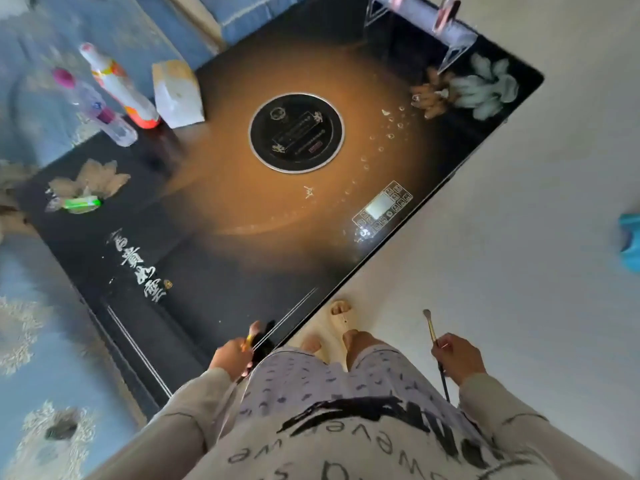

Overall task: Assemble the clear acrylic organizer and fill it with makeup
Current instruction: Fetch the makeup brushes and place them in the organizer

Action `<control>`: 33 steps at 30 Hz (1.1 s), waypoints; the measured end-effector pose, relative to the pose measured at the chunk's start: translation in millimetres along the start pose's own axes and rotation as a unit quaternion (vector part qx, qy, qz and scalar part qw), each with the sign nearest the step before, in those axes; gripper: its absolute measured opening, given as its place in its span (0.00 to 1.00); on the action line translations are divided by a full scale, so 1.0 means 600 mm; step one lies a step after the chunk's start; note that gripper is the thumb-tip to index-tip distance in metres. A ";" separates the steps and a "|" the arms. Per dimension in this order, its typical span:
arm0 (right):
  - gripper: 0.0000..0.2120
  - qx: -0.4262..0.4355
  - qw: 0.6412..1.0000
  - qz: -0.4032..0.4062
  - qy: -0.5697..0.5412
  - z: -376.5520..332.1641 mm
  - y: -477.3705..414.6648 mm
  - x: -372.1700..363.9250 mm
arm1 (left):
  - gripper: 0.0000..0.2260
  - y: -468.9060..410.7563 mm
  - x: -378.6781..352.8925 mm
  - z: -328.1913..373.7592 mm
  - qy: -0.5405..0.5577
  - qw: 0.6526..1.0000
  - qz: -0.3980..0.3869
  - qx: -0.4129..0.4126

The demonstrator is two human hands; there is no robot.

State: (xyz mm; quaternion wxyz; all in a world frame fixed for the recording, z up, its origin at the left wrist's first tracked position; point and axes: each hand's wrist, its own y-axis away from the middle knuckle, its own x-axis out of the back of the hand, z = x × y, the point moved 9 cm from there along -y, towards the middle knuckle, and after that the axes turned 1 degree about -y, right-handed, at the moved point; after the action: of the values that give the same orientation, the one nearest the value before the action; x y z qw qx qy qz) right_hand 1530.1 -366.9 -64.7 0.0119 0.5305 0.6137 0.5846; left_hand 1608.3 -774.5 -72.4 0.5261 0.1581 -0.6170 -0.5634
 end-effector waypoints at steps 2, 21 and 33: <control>0.02 -0.046 0.998 0.011 -0.028 0.059 0.020 -0.014 | 0.14 -0.014 0.001 0.022 -0.035 0.999 -0.006 -0.016; 0.10 -0.266 0.957 0.011 -0.119 0.319 0.041 0.050 | 0.09 -0.009 -0.185 0.423 -0.244 0.952 -0.095 -0.158; 0.03 -0.205 0.954 0.068 -0.209 0.344 -0.113 0.319 | 0.11 -0.025 -0.287 0.621 -0.157 0.975 -0.099 -0.121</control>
State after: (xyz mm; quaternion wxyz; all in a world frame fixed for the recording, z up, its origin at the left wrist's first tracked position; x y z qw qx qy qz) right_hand 1534.0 -77.3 -63.5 0.2086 0.6675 0.4274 0.5730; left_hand 1362.0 -446.6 -96.1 0.3793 0.0629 -0.6006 -0.7010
